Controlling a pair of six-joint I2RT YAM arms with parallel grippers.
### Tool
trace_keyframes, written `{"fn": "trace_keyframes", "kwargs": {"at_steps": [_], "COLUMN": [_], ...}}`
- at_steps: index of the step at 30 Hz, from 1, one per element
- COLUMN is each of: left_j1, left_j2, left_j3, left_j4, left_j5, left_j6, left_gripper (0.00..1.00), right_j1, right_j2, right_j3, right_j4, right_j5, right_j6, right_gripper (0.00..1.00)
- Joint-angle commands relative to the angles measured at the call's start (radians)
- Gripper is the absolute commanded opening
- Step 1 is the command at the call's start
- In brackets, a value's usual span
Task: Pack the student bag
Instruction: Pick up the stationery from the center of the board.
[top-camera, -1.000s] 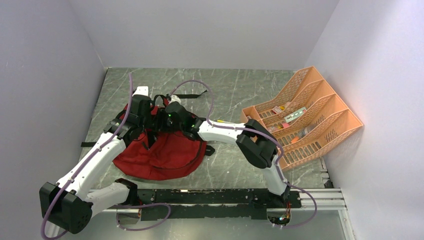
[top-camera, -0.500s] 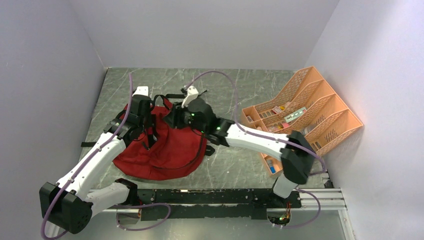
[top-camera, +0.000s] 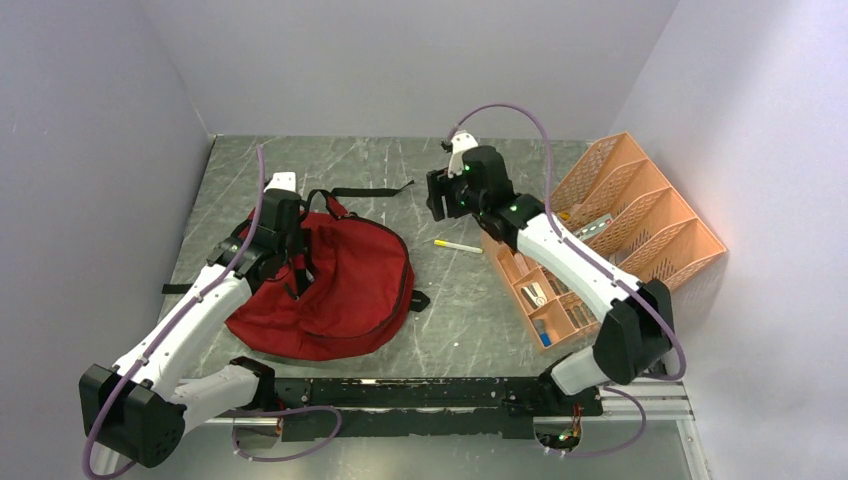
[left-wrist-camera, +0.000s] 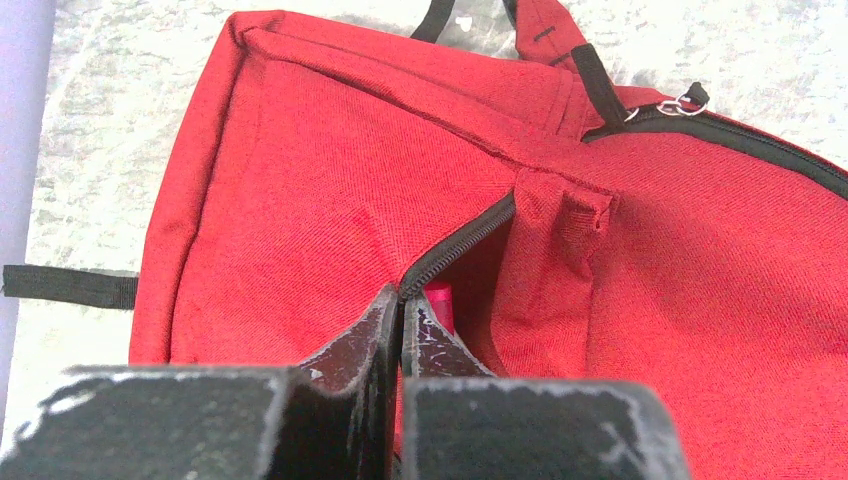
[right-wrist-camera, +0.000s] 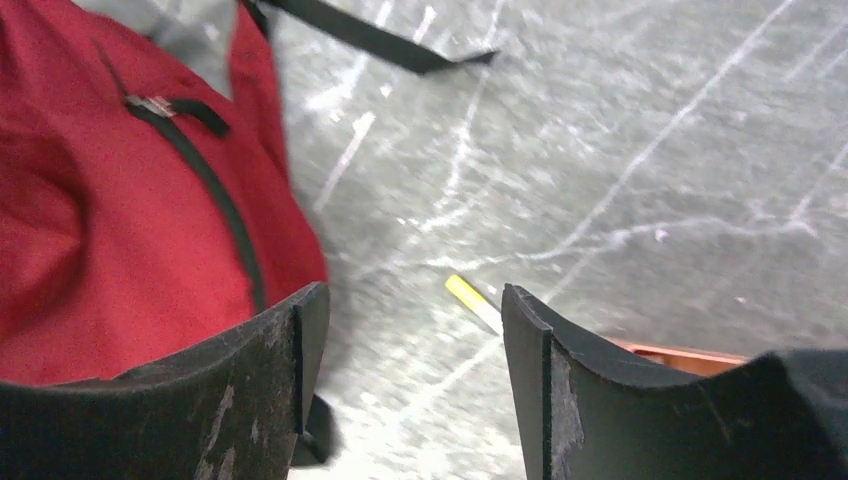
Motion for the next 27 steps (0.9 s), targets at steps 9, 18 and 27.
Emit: {"fn": "trace_keyframes", "kwargs": {"at_steps": [9, 18, 27], "left_j1": [0.016, 0.016, 0.016], "left_j2": [-0.004, -0.003, -0.001], "left_j3": [0.0, -0.001, -0.001], "left_j4": [0.052, 0.051, 0.052], "left_j5": [0.0, -0.003, 0.001], "left_j6": [0.012, 0.011, 0.012], "left_gripper": [0.05, 0.05, 0.05], "right_j1": [-0.068, -0.086, -0.116], "right_j2": [0.293, 0.413, 0.499], "right_j3": [0.143, 0.141, 0.159], "right_j4": [-0.322, -0.32, -0.295], "right_j5": [0.004, -0.047, -0.067], "right_j6": [-0.297, -0.379, -0.407], "right_gripper": [0.72, 0.73, 0.7]}}
